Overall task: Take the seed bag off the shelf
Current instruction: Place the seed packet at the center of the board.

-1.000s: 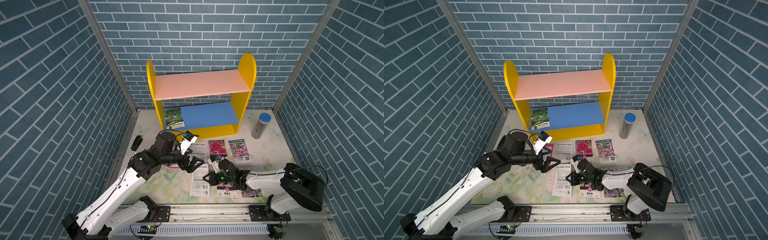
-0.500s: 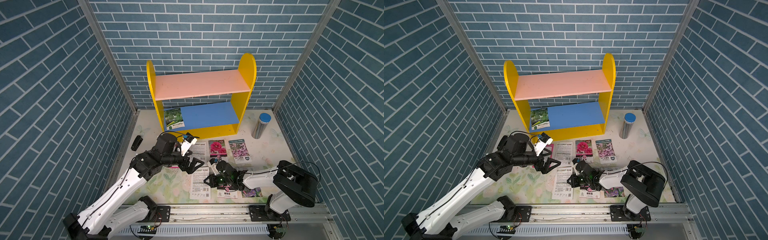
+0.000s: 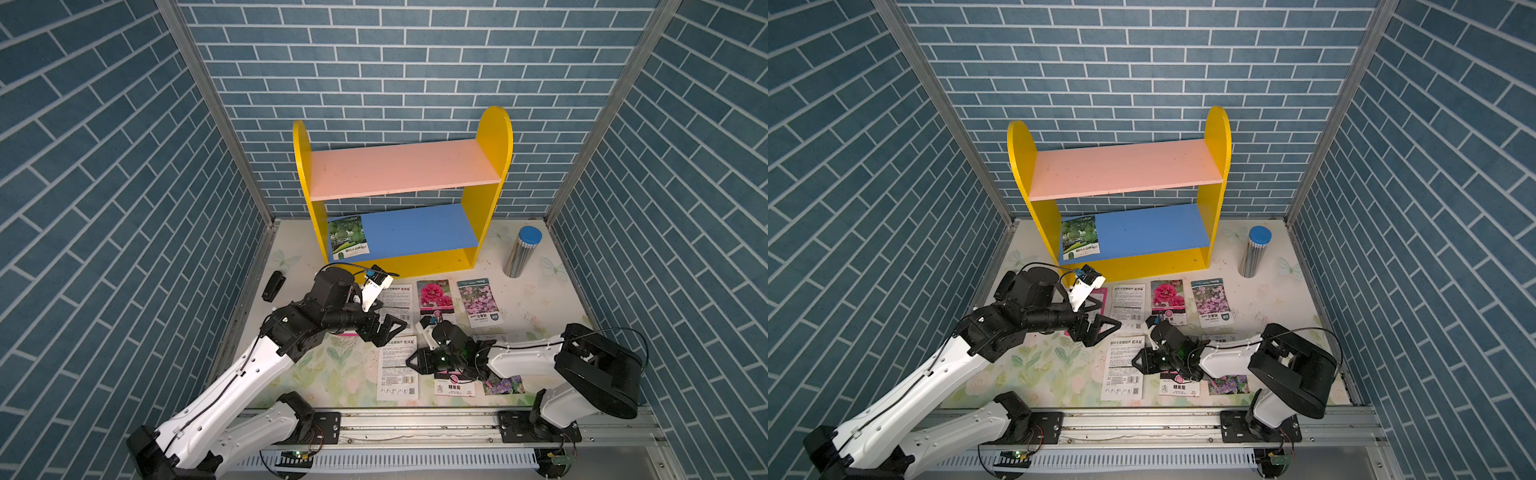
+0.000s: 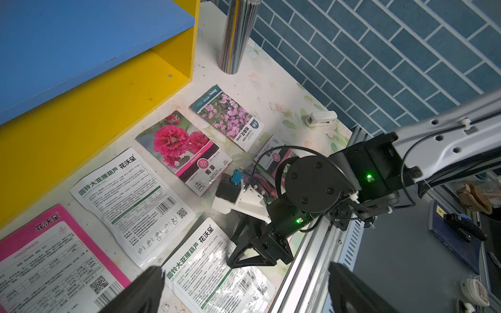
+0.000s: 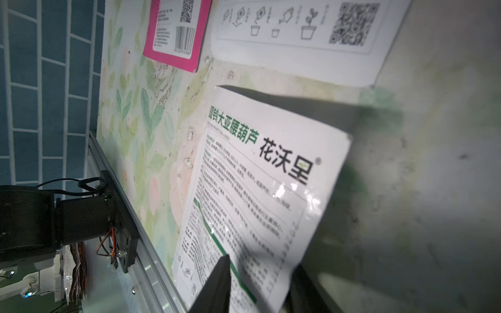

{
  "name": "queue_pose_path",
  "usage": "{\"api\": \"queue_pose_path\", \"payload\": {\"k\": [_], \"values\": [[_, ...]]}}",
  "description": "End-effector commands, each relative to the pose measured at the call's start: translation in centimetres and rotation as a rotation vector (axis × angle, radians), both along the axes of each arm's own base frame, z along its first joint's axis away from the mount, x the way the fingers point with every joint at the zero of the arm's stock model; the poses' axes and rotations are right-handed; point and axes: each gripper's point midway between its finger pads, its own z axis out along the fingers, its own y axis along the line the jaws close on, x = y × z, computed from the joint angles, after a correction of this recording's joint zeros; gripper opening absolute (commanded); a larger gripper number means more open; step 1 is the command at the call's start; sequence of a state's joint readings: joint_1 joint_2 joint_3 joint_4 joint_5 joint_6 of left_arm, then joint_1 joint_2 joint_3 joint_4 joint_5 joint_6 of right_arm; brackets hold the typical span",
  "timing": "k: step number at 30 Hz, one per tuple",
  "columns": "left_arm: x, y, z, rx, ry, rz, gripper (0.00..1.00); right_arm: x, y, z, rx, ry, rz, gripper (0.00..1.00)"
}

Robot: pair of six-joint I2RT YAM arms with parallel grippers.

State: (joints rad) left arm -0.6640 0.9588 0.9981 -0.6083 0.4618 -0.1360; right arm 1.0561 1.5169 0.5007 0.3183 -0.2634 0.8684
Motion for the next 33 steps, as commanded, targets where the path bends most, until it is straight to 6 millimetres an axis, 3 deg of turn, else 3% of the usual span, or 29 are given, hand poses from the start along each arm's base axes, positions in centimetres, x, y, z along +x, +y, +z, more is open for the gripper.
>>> {"api": "queue_pose_path", "payload": {"k": [1, 7, 12, 16, 19, 25, 33], "values": [[0.6, 0.2, 0.7, -0.01, -0.031, 0.032, 0.99, 0.3, -2.8, -1.1, -0.133, -0.022, -0.022, 0.39], [3.0, 1.0, 2.1, -0.025, -0.092, 0.163, 1.0, 0.5, -1.2, 4.3, -0.003, -0.147, 0.077, 0.5], [6.4, 2.4, 2.5, 0.004, -0.148, 0.351, 1.0, 0.5, -0.6, 9.4, 0.088, -0.292, 0.158, 0.69], [9.3, 3.5, 2.9, 0.008, -0.196, 0.513, 1.0, 1.5, -1.2, 12.8, 0.102, -0.422, 0.146, 0.88], [11.5, 4.2, 2.9, 0.019, -0.219, 0.624, 1.0, 2.4, -2.0, 15.3, 0.102, -0.511, 0.108, 0.95], [15.7, 5.3, 2.0, 0.062, -0.259, 0.808, 1.0, 3.8, -4.0, 20.7, 0.137, -0.697, 0.02, 1.0], [21.3, 8.5, -0.6, 0.006, -0.175, 0.974, 1.0, 5.2, -6.3, 24.3, 0.137, -0.792, -0.062, 1.0]]}}
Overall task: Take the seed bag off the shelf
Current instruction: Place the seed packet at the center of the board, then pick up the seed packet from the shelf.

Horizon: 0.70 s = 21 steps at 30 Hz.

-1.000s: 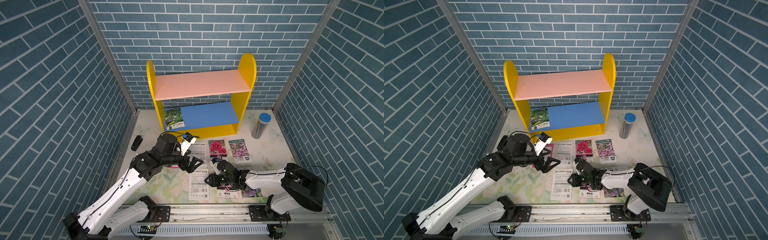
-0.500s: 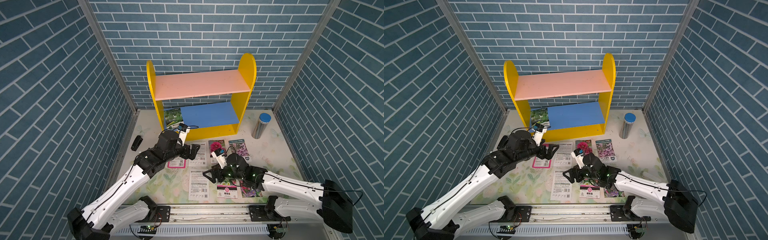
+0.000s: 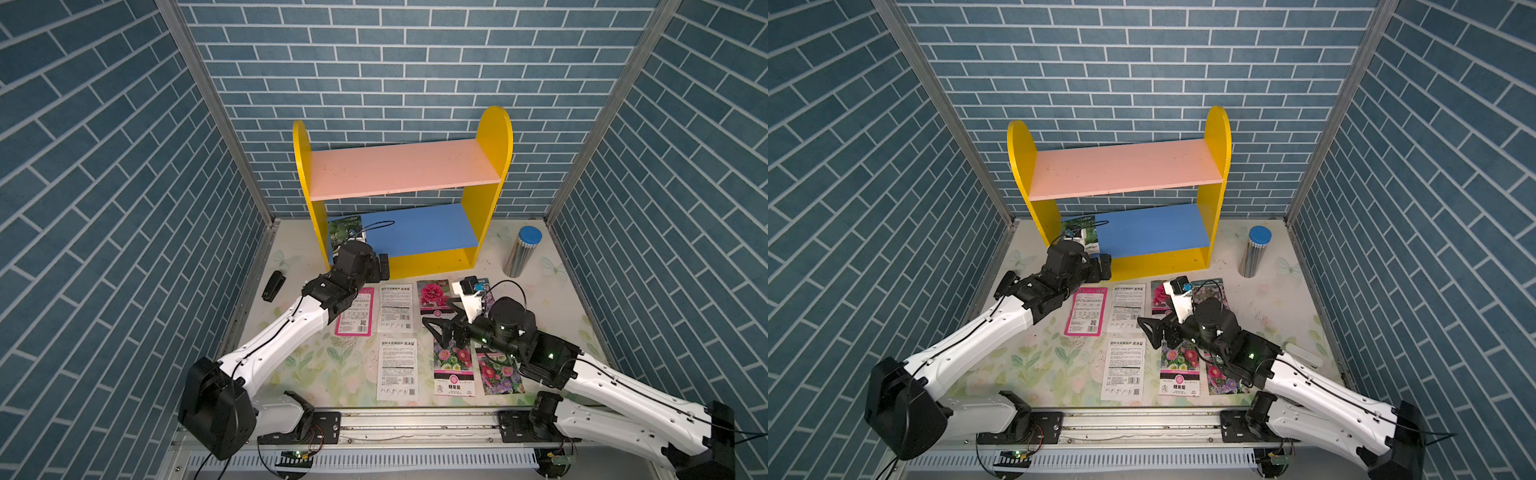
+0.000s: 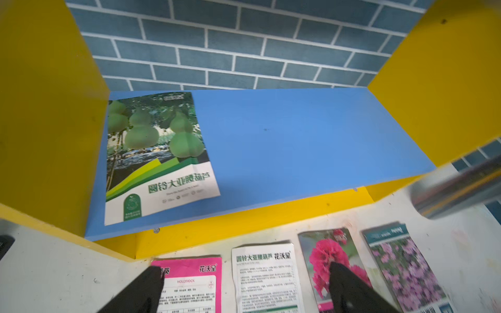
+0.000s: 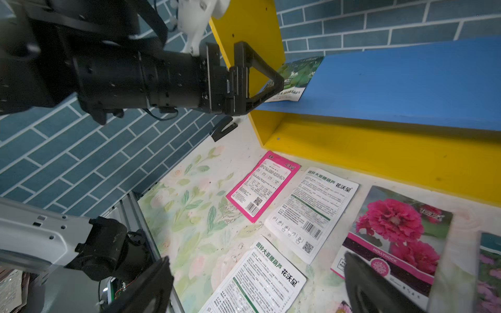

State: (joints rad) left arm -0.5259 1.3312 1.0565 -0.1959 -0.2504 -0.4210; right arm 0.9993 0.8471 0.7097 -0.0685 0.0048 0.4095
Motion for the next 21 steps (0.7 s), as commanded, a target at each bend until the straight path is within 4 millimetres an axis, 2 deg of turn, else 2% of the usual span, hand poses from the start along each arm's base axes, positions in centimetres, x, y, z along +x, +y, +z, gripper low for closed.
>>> {"api": "queue_pose_path", "payload": {"k": [1, 10, 17, 21], "values": [[2.7, 1.6, 1.3, -0.076, -0.055, 0.102, 1.0, 1.0, -1.3, 0.9, -0.041, -0.055, -0.053, 1.0], [7.1, 3.7, 0.2, -0.03, -0.053, 0.233, 1.0, 1.7, -2.2, 1.8, -0.024, -0.074, -0.098, 1.0], [9.5, 5.7, -1.4, -0.02, -0.02, 0.351, 1.0, 1.8, -2.5, 2.0, -0.008, -0.074, -0.102, 1.0], [10.7, 6.1, -2.7, -0.007, 0.005, 0.388, 1.0, 2.0, -2.4, 1.9, -0.01, -0.071, -0.103, 1.0]]}}
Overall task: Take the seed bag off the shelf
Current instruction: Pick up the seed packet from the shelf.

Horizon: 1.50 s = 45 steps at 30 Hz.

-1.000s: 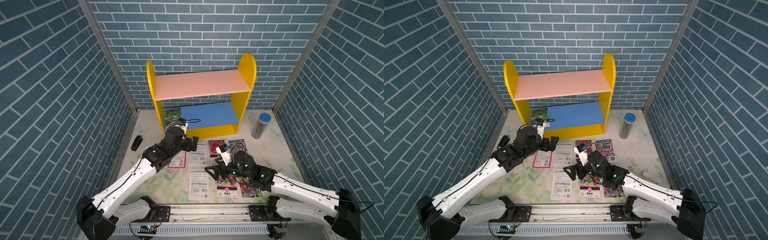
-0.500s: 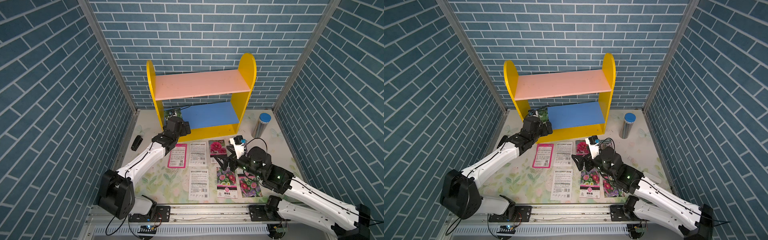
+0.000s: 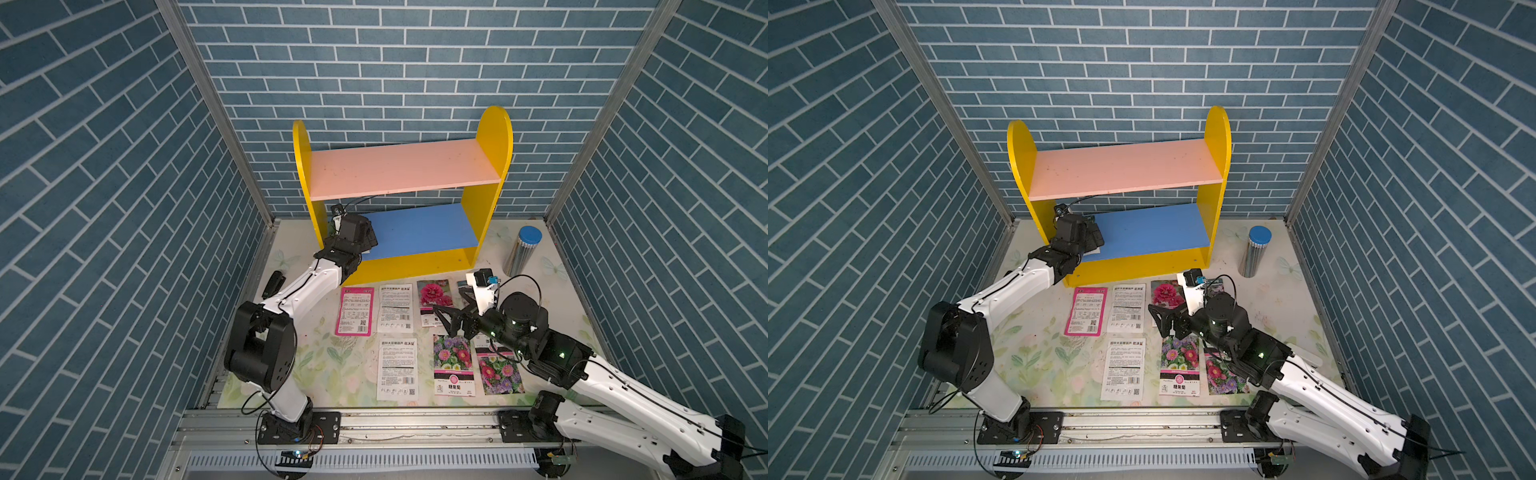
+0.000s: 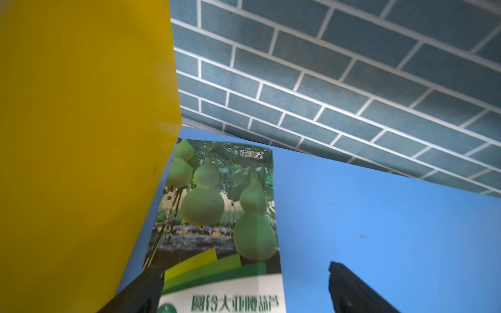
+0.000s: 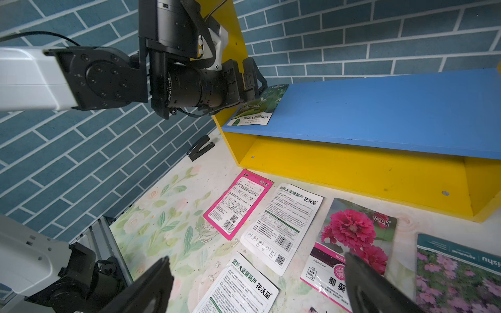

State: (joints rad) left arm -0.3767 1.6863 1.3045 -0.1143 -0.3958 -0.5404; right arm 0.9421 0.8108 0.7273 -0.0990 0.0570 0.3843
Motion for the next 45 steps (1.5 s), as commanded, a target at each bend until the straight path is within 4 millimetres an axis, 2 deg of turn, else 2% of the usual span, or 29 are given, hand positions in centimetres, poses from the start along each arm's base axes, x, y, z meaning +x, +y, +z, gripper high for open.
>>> {"api": "queue_pose_path", "payload": {"k": [1, 6, 11, 19, 26, 35, 41, 45], "values": [[0.7, 1.2, -0.8, 0.022, 0.021, 0.066, 1.0, 0.2, -0.2, 0.5, -0.008, -0.024, 0.0, 1.0], [1.7, 1.9, -1.9, 0.059, 0.034, 0.107, 1.0, 0.3, 0.2, -0.5, -0.026, -0.002, 0.011, 1.0], [2.4, 2.0, -3.1, 0.081, 0.062, 0.119, 1.0, 0.4, 0.3, -0.7, -0.03, 0.001, 0.011, 1.0], [1.8, 0.7, -5.3, 0.036, 0.128, 0.065, 1.0, 0.6, 0.1, -1.2, -0.04, 0.014, 0.006, 1.0], [0.2, -2.5, -6.8, -0.036, 0.189, -0.021, 1.0, 0.5, -0.1, -1.5, -0.037, 0.017, 0.0, 1.0], [-1.9, -7.1, -6.5, -0.116, 0.214, -0.117, 1.0, 0.3, -1.0, -1.5, -0.021, 0.014, -0.015, 0.99], [-2.8, -9.0, -7.0, -0.155, 0.235, -0.151, 1.0, 0.2, -1.4, -1.3, -0.016, 0.008, -0.023, 1.0], [-3.3, -9.8, -6.3, -0.162, 0.234, -0.159, 1.0, 0.1, -1.6, -1.2, -0.012, 0.005, -0.029, 0.99]]}}
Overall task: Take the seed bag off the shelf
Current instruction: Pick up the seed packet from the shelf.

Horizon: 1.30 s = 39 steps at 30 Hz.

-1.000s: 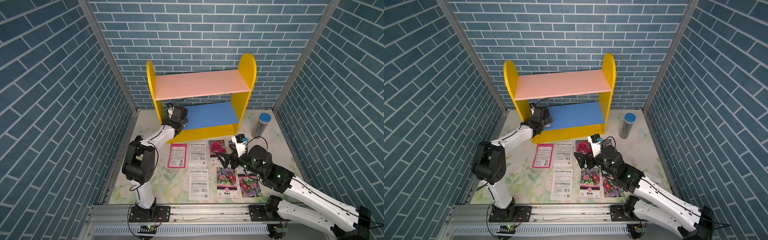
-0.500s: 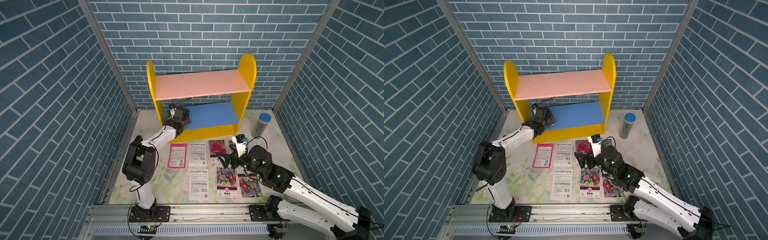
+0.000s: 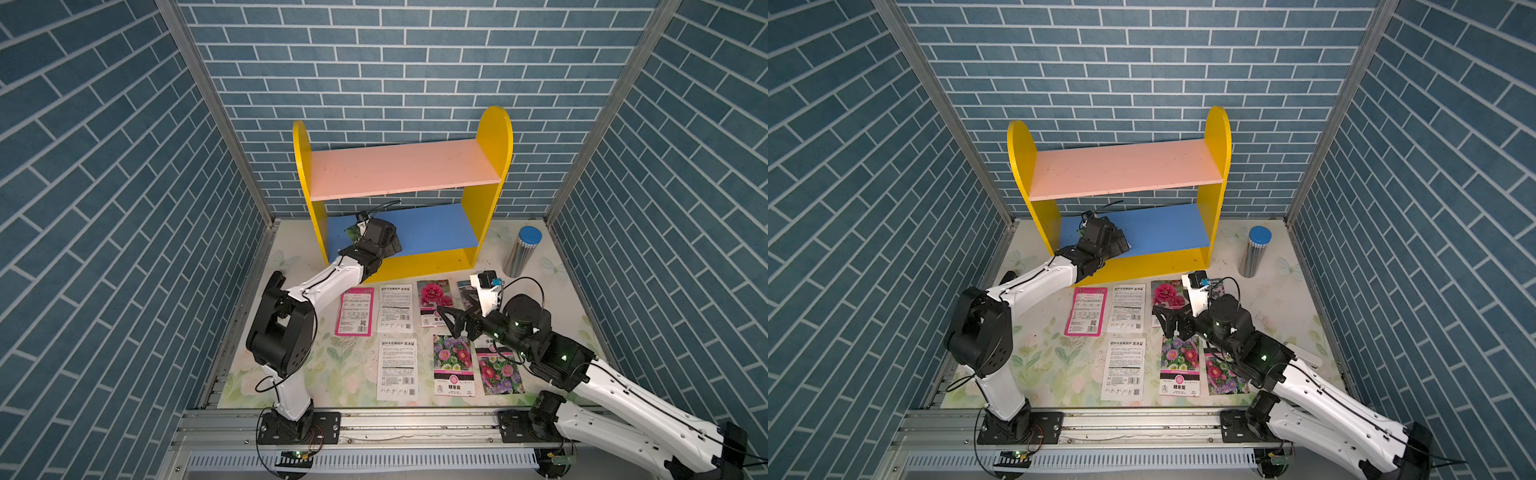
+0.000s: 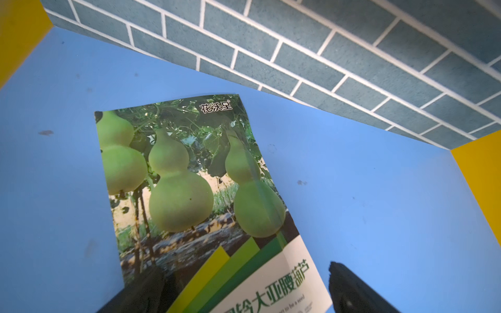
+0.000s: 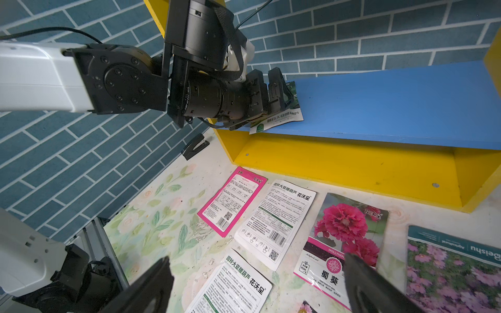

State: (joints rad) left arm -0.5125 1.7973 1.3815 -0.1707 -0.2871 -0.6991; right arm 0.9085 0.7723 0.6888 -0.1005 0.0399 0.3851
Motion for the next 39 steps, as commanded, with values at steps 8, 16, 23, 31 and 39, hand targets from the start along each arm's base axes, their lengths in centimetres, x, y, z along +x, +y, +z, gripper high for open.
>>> {"api": "queue_pose_path", "payload": {"k": [8, 16, 23, 31, 39], "values": [[-3.4, -0.9, -0.9, -0.033, 0.111, -0.027, 1.0, 0.0, -0.8, -0.2, -0.006, -0.007, -0.018, 0.99], [-5.2, -1.4, 4.8, -0.106, -0.009, -0.111, 1.0, 0.0, -1.0, 0.3, 0.008, -0.019, -0.025, 0.99], [-8.1, -0.6, 6.9, -0.153, -0.062, -0.175, 1.0, 0.1, -1.1, 0.8, 0.016, -0.027, -0.024, 0.99], [-9.3, 0.5, 6.1, -0.251, -0.064, -0.21, 1.0, 0.2, -0.4, 1.5, 0.027, -0.03, 0.001, 0.98], [-8.4, 1.6, 3.3, -0.372, -0.025, -0.207, 0.99, 0.3, 0.2, 1.8, 0.025, -0.016, 0.017, 0.98]]}}
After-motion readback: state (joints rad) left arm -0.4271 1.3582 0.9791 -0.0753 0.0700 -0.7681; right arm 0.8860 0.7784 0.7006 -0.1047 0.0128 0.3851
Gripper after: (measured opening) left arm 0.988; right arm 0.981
